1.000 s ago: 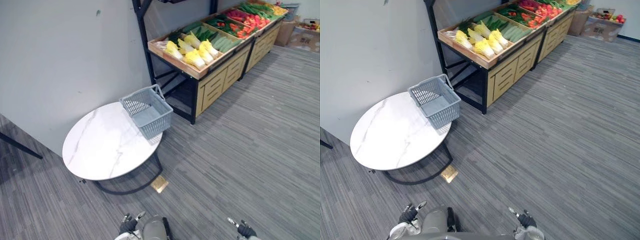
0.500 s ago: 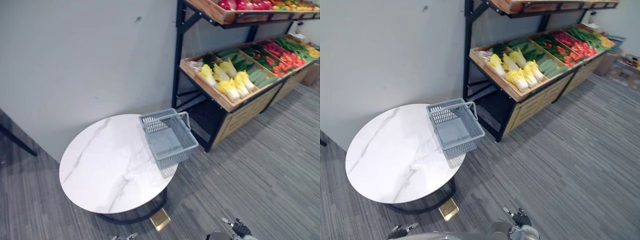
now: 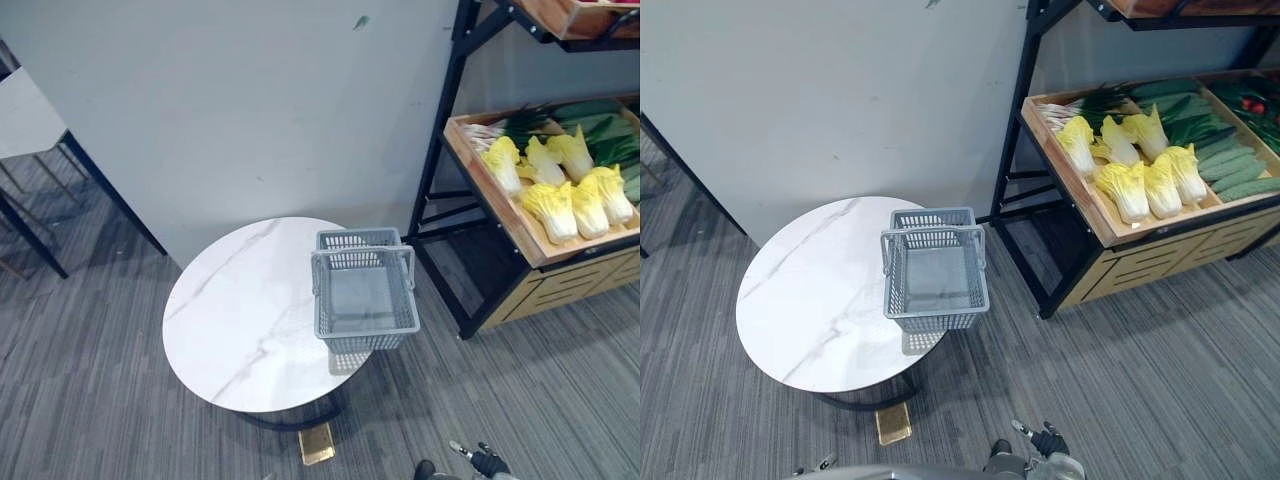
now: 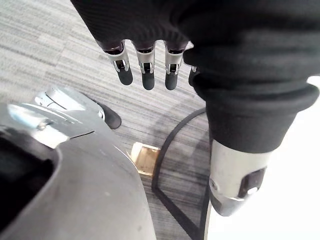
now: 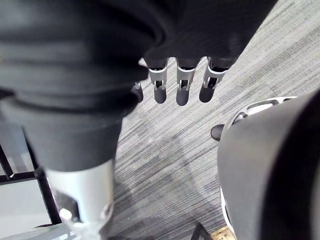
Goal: Pick vegetable in the basket
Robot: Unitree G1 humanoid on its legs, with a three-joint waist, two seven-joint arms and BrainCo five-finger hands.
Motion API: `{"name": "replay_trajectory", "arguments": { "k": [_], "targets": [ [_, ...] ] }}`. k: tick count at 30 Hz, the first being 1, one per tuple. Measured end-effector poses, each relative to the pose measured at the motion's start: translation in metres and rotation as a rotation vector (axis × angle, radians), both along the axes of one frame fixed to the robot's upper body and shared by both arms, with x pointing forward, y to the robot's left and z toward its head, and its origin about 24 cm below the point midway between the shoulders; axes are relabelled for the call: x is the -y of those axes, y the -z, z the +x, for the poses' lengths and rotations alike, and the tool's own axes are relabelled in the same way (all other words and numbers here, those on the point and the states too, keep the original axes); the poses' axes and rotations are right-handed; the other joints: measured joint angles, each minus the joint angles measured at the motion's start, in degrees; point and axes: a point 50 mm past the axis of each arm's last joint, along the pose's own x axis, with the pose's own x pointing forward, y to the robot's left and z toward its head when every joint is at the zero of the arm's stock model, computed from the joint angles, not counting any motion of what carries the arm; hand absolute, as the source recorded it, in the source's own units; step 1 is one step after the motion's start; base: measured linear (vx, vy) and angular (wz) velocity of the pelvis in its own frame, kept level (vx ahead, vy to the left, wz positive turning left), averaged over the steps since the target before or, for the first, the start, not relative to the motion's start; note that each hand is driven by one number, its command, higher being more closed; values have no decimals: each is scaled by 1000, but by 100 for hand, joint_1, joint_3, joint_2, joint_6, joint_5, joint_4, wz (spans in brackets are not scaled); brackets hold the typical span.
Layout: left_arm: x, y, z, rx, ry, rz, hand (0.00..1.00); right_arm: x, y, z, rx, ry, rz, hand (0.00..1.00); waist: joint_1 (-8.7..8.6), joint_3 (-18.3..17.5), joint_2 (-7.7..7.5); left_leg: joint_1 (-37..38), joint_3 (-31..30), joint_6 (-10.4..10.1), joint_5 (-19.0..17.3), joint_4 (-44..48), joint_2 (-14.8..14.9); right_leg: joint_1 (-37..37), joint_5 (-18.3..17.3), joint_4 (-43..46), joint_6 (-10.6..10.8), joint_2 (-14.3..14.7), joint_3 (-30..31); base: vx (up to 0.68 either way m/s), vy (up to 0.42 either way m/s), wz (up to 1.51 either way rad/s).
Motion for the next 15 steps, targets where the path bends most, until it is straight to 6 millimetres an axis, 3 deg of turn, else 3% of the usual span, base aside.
{"name": "replay_trajectory", "arguments": {
  "k": [2,5,7,9,13,14,15],
  "targets": [
    [-4,-1,1,0,23,6,0,-2,0,1,3,-20,-3,0,-48,12,-56,-258,72,-5,15,344,-13,152,-4,-129,-5,-51,-232,6,-62,59],
    [-7,-2,9,15,83,23,0,-4,0,3,5,-29,-12,0,-66,26,-99,-489,479,-20,358,186,-72,236,41,-323,-13,-144,-600,-35,-49,74],
    [-7,-3,10,11,113,29,0,-7,-4,16,43,-83,-32,0,-52,16,-62,-507,513,-14,484,-131,-45,211,162,-521,-42,-43,-672,-47,-42,20],
    [-10,-3,7,-8,145,45,0,-7,-18,41,150,-179,-98,0,-62,13,-47,-452,692,-17,485,-356,7,147,347,-748,-72,67,-559,-66,-21,-30],
    [-10,-4,13,-11,260,60,0,14,-69,100,410,-436,-358,0,-76,38,-10,-460,984,-64,172,-521,-11,-8,675,-1085,26,135,-297,-98,41,-34],
    [-12,-5,15,-11,306,72,0,20,-94,120,503,-530,-477,0,-81,89,-109,-480,1033,-50,158,-508,-134,-30,779,-1176,76,47,-148,-114,102,-24],
    [-14,-5,16,-12,323,81,0,22,-104,127,542,-565,-525,0,-76,84,-152,-511,1084,-37,150,-504,-172,-77,812,-1202,93,14,-88,-101,100,-26]
  ]
}}
